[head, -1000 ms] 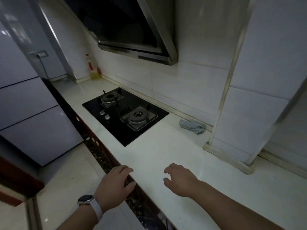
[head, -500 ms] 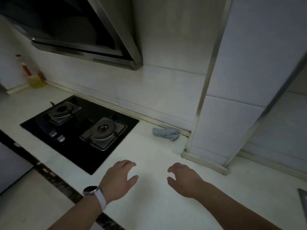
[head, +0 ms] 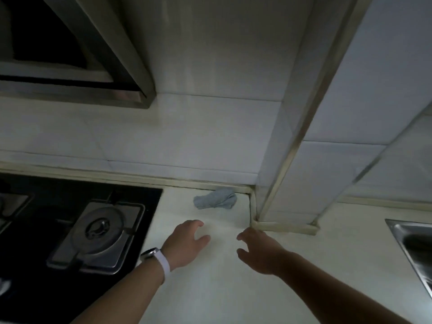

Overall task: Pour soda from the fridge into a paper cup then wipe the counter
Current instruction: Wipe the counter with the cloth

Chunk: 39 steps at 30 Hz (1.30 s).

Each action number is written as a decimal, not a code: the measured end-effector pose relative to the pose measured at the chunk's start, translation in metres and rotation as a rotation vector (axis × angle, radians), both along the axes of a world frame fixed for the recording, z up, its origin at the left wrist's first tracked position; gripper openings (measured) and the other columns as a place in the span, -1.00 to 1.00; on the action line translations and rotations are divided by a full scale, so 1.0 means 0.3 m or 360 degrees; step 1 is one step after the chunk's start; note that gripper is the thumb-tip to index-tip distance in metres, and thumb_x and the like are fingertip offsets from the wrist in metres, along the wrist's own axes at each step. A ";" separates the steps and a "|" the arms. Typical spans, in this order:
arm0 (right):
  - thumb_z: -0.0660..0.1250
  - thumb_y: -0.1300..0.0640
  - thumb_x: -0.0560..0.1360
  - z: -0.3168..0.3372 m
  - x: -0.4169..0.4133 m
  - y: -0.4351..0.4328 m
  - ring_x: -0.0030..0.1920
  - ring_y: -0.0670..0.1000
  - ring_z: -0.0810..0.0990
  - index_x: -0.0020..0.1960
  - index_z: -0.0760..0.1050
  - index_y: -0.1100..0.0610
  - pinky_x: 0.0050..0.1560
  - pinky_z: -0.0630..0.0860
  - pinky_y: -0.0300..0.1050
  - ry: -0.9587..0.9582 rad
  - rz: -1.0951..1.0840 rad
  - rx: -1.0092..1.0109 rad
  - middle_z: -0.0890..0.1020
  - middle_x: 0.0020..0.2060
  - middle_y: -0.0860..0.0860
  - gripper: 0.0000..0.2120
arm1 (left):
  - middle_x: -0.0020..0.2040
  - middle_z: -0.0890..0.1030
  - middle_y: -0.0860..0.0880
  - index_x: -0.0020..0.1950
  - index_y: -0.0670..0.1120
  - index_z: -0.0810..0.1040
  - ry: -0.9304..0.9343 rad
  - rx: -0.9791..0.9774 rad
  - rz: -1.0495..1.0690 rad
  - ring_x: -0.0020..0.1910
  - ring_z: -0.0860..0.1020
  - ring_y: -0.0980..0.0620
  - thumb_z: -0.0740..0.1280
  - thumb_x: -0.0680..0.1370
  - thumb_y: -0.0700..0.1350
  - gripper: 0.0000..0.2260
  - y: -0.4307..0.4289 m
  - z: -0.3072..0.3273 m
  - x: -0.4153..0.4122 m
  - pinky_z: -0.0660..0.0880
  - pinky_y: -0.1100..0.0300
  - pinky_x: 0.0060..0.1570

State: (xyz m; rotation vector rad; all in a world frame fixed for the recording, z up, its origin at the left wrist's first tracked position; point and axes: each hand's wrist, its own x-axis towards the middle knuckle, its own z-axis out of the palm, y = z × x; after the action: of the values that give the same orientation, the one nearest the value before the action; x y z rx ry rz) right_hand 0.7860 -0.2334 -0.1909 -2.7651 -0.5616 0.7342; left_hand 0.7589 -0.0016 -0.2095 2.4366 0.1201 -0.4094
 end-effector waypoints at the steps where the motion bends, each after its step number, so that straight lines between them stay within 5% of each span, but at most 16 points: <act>1: 0.15 -0.13 0.57 -0.006 0.021 0.023 0.36 0.05 0.39 0.45 0.32 0.01 0.36 0.36 -0.02 -0.0001 -0.0008 -0.0019 0.36 0.41 -0.02 -0.51 | 0.43 0.38 0.02 0.46 -0.01 0.33 0.0023 0.0001 -0.0029 0.36 0.37 0.05 0.26 0.58 0.16 -0.51 0.015 -0.012 0.031 0.34 0.22 0.29; 10: 0.19 -0.01 0.54 -0.113 0.265 0.194 0.53 0.14 0.09 0.54 0.08 0.02 0.45 0.23 0.14 -0.0077 -0.0036 -0.0182 0.09 0.56 0.06 -0.39 | 0.46 0.36 0.00 0.51 0.02 0.21 -0.0010 -0.0134 -0.0092 0.39 0.40 -0.02 0.33 0.52 0.10 -0.39 0.075 -0.174 0.291 0.40 0.09 0.32; 13: 0.19 0.07 0.50 -0.165 0.369 0.229 0.54 0.11 0.05 0.54 0.04 -0.01 0.47 0.18 0.05 -0.0129 -0.0015 -0.0118 0.07 0.56 0.06 -0.34 | 0.58 0.16 -0.08 0.58 -0.03 0.10 -0.0175 0.0025 -0.0130 0.54 0.18 -0.10 0.29 0.53 0.06 -0.33 0.073 -0.244 0.384 0.26 0.05 0.45; 16: 0.19 0.08 0.54 -0.223 0.461 0.254 0.57 0.05 -0.08 0.58 0.00 0.03 0.52 0.03 -0.04 -0.0177 0.0090 -0.0122 -0.03 0.59 0.01 -0.33 | 0.59 0.07 -0.14 0.56 -0.10 0.21 -0.0270 0.0284 -0.0374 0.57 0.07 -0.16 0.07 0.53 0.11 -0.39 0.070 -0.336 0.467 0.21 -0.09 0.48; 22: 0.41 0.13 0.34 -0.344 0.536 0.262 0.42 0.20 0.37 0.42 0.39 0.19 0.37 0.38 0.13 -0.0398 0.0261 -0.0030 0.43 0.41 0.15 -0.34 | 0.39 0.47 -0.24 0.46 -0.20 0.37 -0.0262 0.0265 -0.0461 0.35 0.44 -0.28 0.11 0.51 0.05 -0.43 0.047 -0.433 0.534 0.39 -0.16 0.34; 34: 0.13 0.06 0.60 -0.428 0.470 0.235 0.57 -0.01 -0.17 0.59 -0.12 0.01 0.55 -0.06 -0.01 0.0000 0.0090 -0.0094 -0.15 0.59 -0.07 -0.34 | 0.39 0.46 -0.26 0.41 -0.22 0.43 -0.0339 0.0152 -0.0387 0.38 0.42 -0.27 0.31 0.47 -0.26 -0.51 0.025 -0.479 0.463 0.42 -0.21 0.31; 39: 0.16 0.01 0.60 -0.413 0.338 0.209 0.57 0.03 -0.13 0.58 -0.08 0.00 0.52 -0.01 0.00 0.0022 0.0084 -0.0125 -0.11 0.59 -0.05 -0.35 | 0.42 0.44 -0.23 0.41 -0.19 0.44 -0.0319 0.0166 -0.0416 0.42 0.39 -0.23 0.29 0.51 -0.26 -0.56 0.002 -0.447 0.346 0.31 -0.05 0.39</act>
State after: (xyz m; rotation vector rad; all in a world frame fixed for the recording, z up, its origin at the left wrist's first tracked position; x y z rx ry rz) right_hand 0.8873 -0.1707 -0.3148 -2.8248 -0.6180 0.8028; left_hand 0.8626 -0.0010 -0.3435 2.5891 -0.2719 -0.2750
